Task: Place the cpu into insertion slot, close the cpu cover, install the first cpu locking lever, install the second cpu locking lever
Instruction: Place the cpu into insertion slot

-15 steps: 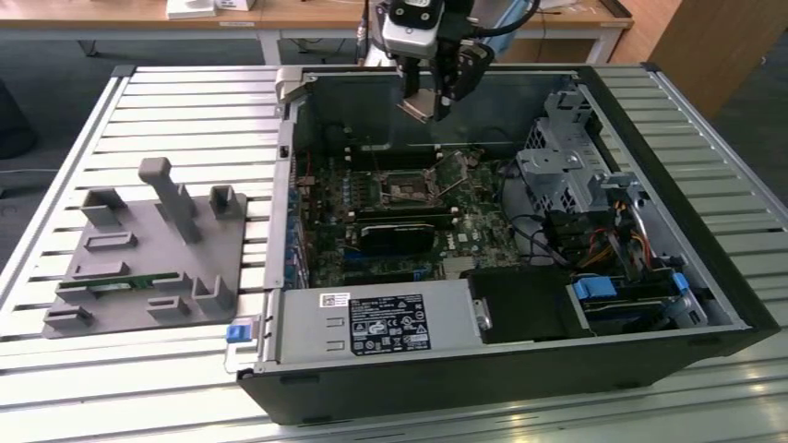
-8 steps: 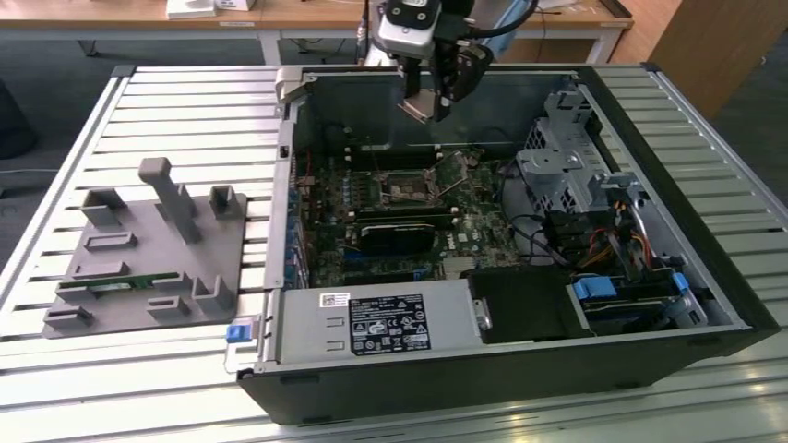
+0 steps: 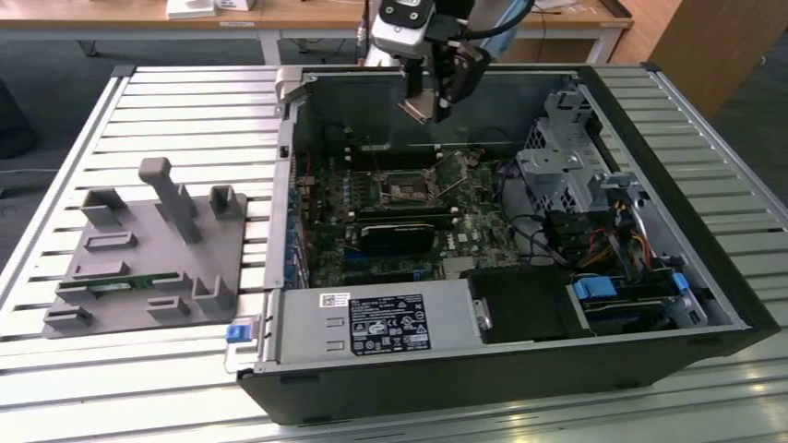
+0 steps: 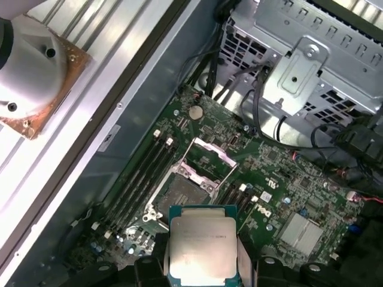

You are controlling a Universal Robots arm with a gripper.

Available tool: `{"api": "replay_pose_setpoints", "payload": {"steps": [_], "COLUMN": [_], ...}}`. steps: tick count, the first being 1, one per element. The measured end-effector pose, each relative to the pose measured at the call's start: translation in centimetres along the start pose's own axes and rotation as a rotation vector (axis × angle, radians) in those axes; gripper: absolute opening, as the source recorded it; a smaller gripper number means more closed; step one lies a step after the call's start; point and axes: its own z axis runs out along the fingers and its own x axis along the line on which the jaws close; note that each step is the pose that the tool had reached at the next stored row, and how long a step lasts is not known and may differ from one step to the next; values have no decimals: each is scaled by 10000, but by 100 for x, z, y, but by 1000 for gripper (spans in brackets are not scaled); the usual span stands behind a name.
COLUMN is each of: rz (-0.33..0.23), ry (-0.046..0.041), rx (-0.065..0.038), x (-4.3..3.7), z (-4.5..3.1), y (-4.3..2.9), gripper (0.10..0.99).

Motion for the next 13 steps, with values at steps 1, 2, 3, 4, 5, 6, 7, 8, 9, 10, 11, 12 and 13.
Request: {"api": "replay_pose_setpoints", "payload": {"steps": [1,2,3,4,5,6,7,8,9,10,11,12,13], "rz": [156,298,432,560,681,806,943,1072,1200,1324,1440,1557,1678], "ry": [-16,-30,-42,-53,-64,-76,-87,-99,-110,-121,-132,-142,-152], "rx": [-1,-3,-6,-8,-10,-12,-15,-18,-21,-23,-24,-26,-28], "x": [0,0,0,0,0,0,0,0,0,0,0,0,0], "z": [1,3,5,6,8,9,11,12,15,16,17,18,20], "y": [0,0,-1,-1,-1,-1,-2,-2,-2,-3,-3,-3,-3], "gripper": [537,537,537,537,537,537,537,537,537,537,537,537,537]}}
